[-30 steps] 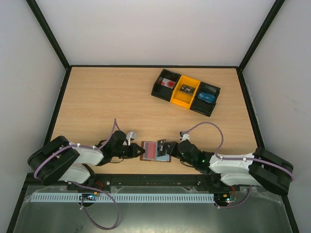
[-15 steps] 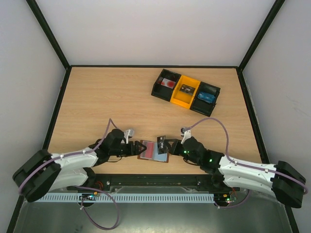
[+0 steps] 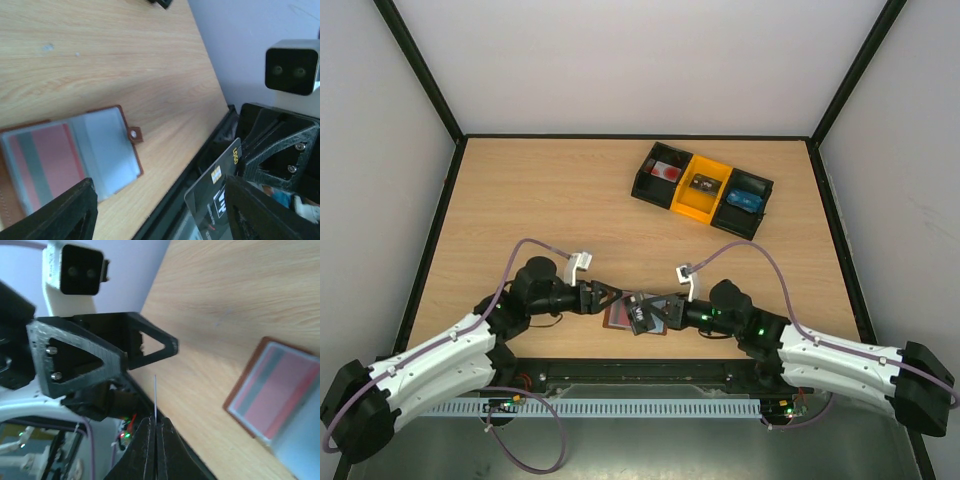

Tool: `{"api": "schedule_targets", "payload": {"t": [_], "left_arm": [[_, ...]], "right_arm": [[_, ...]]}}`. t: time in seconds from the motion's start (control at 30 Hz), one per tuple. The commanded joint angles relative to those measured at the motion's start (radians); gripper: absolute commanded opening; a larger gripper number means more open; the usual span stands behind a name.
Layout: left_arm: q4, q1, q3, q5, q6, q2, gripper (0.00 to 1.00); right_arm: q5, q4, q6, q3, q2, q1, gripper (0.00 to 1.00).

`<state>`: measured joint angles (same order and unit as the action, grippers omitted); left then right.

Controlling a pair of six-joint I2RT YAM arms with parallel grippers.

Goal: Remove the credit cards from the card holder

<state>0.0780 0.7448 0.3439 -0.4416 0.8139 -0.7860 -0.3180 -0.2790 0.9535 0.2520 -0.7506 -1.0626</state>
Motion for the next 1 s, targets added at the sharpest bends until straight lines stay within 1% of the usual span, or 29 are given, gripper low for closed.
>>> {"api": "schedule_targets", "payload": {"t": [0.0, 0.1, 0.17, 0.3, 0.47, 0.57, 0.63, 0.73, 0.87, 0.97], "left_arm": [[0.017, -0.007, 0.004, -0.182, -0.021, 0.000, 0.67], [0.094, -0.007, -0.023, -0.258, 0.010, 0.000, 0.58], [0.117, -0.008, -0.035, -0.271, 0.024, 0.006, 0.49], [0.145, -0.014, -0.053, -0.287, 0.044, 0.014, 0.30], [0.206, -0.034, -0.081, -0.326, 0.073, 0.006, 0.04], [0.223, -0.052, -0.096, -0.331, 0.089, 0.007, 0.03], [0.230, -0.064, -0.103, -0.326, 0.101, 0.012, 0.03], [0.249, -0.081, -0.118, -0.311, 0.128, 0.019, 0.03], [0.273, -0.100, -0.131, -0.279, 0.167, 0.024, 0.03], [0.297, -0.112, -0.145, -0.226, 0.205, 0.034, 0.03]], "right_arm": [[-0.151, -0.150, 0.018, 0.008, -0.040, -0.004, 0.02], [-0.171, -0.227, 0.047, -0.003, -0.074, -0.004, 0.02], [-0.180, -0.271, 0.065, -0.007, -0.098, -0.004, 0.02], [-0.189, -0.294, 0.073, -0.002, -0.133, -0.004, 0.02], [-0.185, -0.305, 0.079, -0.003, -0.153, -0.004, 0.02], [-0.159, -0.292, 0.082, -0.001, -0.147, -0.004, 0.02], [-0.117, -0.265, 0.087, 0.001, -0.135, -0.004, 0.06], [-0.053, -0.254, 0.120, -0.019, -0.111, -0.004, 0.17], [-0.013, -0.301, 0.178, -0.055, -0.098, -0.005, 0.32], [0.013, -0.308, 0.197, -0.059, -0.104, -0.004, 0.39]]}}
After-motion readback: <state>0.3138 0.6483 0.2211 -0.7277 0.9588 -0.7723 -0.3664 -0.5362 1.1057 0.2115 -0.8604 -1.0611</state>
